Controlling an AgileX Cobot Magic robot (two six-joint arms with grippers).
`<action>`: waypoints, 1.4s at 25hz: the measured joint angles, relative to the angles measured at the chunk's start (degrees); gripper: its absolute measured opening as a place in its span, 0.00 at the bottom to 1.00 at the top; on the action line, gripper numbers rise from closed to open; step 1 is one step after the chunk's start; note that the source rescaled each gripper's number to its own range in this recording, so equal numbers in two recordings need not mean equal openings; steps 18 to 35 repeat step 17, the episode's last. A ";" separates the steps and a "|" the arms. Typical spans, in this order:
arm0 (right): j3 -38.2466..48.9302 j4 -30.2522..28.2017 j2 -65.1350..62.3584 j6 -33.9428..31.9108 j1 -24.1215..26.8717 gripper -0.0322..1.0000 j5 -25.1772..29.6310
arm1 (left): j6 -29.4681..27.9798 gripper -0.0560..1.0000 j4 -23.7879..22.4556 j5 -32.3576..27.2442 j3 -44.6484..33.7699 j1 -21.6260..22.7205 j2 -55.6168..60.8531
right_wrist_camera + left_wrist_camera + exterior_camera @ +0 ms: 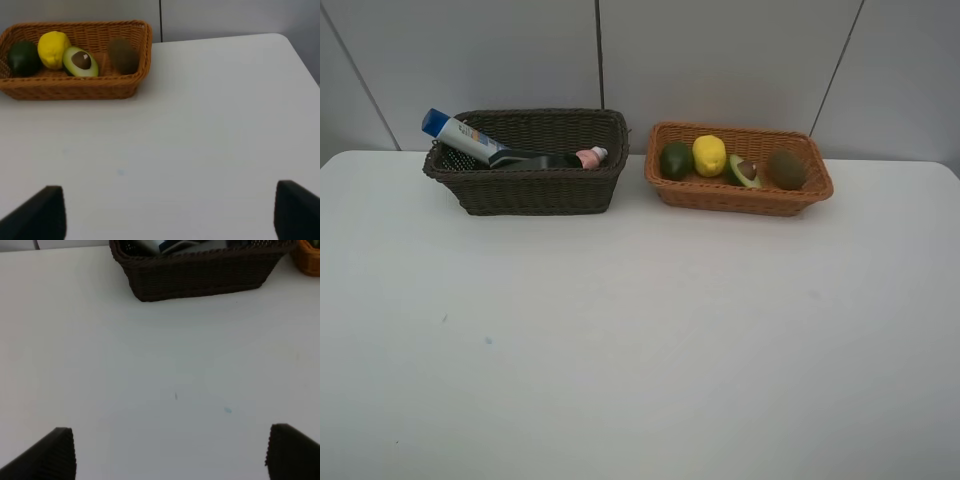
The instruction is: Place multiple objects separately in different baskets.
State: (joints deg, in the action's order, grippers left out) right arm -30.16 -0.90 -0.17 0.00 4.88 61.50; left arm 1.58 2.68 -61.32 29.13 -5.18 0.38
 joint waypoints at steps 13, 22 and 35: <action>0.00 -0.04 0.00 0.00 0.00 0.98 0.00 | 0.00 1.00 0.00 0.00 0.00 0.00 0.00; 0.00 -0.04 0.00 0.00 0.00 0.98 0.00 | 0.00 1.00 0.00 0.00 0.00 0.00 0.00; 0.00 -0.04 0.00 0.00 0.00 0.98 0.00 | 0.00 1.00 0.00 0.00 0.00 0.00 0.00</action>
